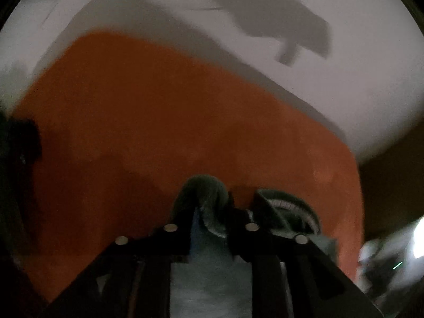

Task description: Fold clothes

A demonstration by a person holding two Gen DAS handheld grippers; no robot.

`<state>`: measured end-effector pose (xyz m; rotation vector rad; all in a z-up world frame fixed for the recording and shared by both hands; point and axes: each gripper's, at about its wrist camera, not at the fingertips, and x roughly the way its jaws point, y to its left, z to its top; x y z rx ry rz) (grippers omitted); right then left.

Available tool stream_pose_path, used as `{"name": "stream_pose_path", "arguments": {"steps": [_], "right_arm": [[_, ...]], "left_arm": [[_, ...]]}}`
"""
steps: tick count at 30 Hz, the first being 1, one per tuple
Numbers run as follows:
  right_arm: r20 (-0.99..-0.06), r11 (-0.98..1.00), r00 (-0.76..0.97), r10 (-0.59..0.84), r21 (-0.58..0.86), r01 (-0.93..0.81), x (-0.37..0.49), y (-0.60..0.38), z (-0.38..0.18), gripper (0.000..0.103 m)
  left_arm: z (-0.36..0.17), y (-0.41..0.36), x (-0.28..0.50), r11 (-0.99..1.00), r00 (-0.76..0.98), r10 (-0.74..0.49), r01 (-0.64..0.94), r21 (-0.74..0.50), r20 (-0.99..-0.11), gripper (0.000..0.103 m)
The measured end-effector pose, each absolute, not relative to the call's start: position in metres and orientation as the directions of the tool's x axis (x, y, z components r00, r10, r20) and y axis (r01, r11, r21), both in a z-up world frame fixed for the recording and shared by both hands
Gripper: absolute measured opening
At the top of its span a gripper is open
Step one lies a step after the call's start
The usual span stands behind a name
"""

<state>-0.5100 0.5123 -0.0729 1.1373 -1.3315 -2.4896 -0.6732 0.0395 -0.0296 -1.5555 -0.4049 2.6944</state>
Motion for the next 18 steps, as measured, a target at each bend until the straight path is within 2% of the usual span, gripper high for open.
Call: {"name": "stream_pose_path", "arguments": {"steps": [1, 2, 3, 5, 6, 8, 10, 11, 12, 13, 15, 18], "right_arm": [[-0.560, -0.615, -0.719, -0.412, 0.753, -0.233, -0.492, 0.508, -0.074, 0.058], [-0.552, -0.617, -0.721, -0.419, 0.755, -0.220, -0.475, 0.505, -0.074, 0.058], [-0.547, -0.617, -0.721, -0.426, 0.758, -0.211, -0.458, 0.500, -0.077, 0.058], [-0.555, -0.611, -0.705, -0.442, 0.762, -0.217, -0.435, 0.487, -0.090, 0.058], [-0.567, -0.607, -0.690, -0.450, 0.761, -0.229, -0.426, 0.481, -0.098, 0.058], [-0.577, -0.589, -0.668, -0.469, 0.768, -0.250, -0.417, 0.473, -0.111, 0.058], [-0.574, -0.566, -0.652, -0.495, 0.783, -0.259, -0.413, 0.466, -0.119, 0.058], [-0.574, -0.561, -0.644, -0.506, 0.786, -0.260, -0.410, 0.462, -0.121, 0.058], [-0.572, -0.555, -0.638, -0.516, 0.790, -0.259, -0.409, 0.460, -0.122, 0.058], [-0.565, -0.550, -0.637, -0.524, 0.796, -0.253, -0.408, 0.458, -0.122, 0.058], [-0.551, -0.538, -0.638, -0.539, 0.807, -0.243, -0.398, 0.452, -0.123, 0.058], [-0.553, -0.543, -0.631, -0.544, 0.806, -0.238, -0.378, 0.439, -0.125, 0.058]], "left_arm": [[-0.027, 0.050, -0.676, -0.989, -0.488, 0.055, 0.095, -0.115, -0.871, 0.039], [-0.027, 0.063, -0.682, -0.994, -0.446, -0.089, 0.094, 0.052, -0.890, 0.039], [-0.028, 0.071, -0.687, -0.982, -0.412, -0.184, 0.103, 0.155, -0.892, 0.040], [-0.028, 0.072, -0.695, -0.969, -0.335, -0.236, 0.153, 0.194, -0.912, 0.044], [-0.032, 0.065, -0.698, -0.968, -0.276, -0.202, 0.202, 0.149, -0.940, 0.045], [-0.047, 0.032, -0.700, -0.914, -0.156, 0.054, 0.391, -0.112, -0.986, 0.045], [-0.043, 0.008, -0.688, -0.813, -0.233, 0.199, 0.503, -0.293, -0.952, 0.045], [-0.038, 0.004, -0.681, -0.802, -0.276, 0.218, 0.496, -0.333, -0.936, 0.046], [-0.032, 0.006, -0.674, -0.809, -0.313, 0.221, 0.470, -0.353, -0.924, 0.051], [-0.031, 0.009, -0.663, -0.821, -0.339, 0.220, 0.442, -0.361, -0.915, 0.061], [-0.035, 0.018, -0.630, -0.839, -0.380, 0.237, 0.384, -0.386, -0.894, 0.070], [-0.060, 0.032, -0.560, -0.806, -0.431, 0.378, 0.283, -0.520, -0.820, 0.071]]}}
